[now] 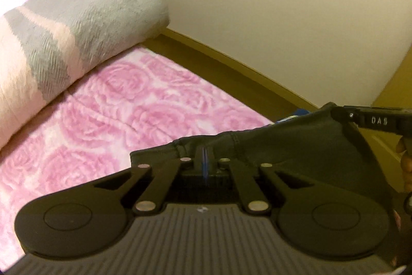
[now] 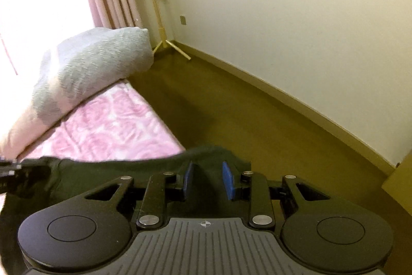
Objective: Fold clothes
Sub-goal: 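Lower the trousers onto the folded navy garment with both tools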
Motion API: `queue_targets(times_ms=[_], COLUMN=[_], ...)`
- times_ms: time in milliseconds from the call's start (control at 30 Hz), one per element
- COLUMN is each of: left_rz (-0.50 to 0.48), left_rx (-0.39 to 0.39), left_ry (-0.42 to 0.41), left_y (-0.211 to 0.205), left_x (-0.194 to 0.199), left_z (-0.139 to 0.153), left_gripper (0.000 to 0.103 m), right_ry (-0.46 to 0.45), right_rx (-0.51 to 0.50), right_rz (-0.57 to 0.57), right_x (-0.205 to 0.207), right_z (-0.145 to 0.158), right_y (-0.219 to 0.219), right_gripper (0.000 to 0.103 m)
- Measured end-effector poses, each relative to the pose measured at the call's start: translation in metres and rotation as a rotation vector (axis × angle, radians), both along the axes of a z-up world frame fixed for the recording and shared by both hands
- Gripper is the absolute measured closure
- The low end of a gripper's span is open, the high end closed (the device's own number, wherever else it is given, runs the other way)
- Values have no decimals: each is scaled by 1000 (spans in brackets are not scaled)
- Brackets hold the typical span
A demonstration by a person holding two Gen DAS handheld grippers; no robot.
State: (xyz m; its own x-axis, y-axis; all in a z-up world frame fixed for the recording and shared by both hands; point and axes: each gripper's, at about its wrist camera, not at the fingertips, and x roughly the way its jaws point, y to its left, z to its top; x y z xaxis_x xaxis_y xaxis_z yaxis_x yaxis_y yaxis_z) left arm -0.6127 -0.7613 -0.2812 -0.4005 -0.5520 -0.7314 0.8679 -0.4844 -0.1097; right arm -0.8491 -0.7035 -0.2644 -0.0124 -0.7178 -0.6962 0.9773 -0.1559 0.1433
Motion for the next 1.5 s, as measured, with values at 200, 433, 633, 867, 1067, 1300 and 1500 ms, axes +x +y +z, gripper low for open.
queue_targets(times_ms=[200,433,633,867,1067,1300,1500], left_rz=[45,32,83,17,65,110,27], left_rx=[-10,15,3,22,60,56,41], left_ry=[88,128,162,75,33,15,38], left_y=[-3,-5,28,83,82,87,121], left_x=[12,19,43,50,57,75,77], left_z=[-18,-12,32,40,23,33,53], left_gripper=[100,100,100,99,97,99,100], right_ry=[-12,-130,-109,-44,60,135,74], right_rx=[-8,-39,-73,-26,128,256,188], right_rz=[-9,-47,-117,255,434,398,300], right_x=[-1,-22,-30,39,81,39,27], right_z=[-31,-31,15,39,16,24,41], right_y=[-18,-10,35,95,116,154,161], right_gripper=[74,74,74,74,74,74,74])
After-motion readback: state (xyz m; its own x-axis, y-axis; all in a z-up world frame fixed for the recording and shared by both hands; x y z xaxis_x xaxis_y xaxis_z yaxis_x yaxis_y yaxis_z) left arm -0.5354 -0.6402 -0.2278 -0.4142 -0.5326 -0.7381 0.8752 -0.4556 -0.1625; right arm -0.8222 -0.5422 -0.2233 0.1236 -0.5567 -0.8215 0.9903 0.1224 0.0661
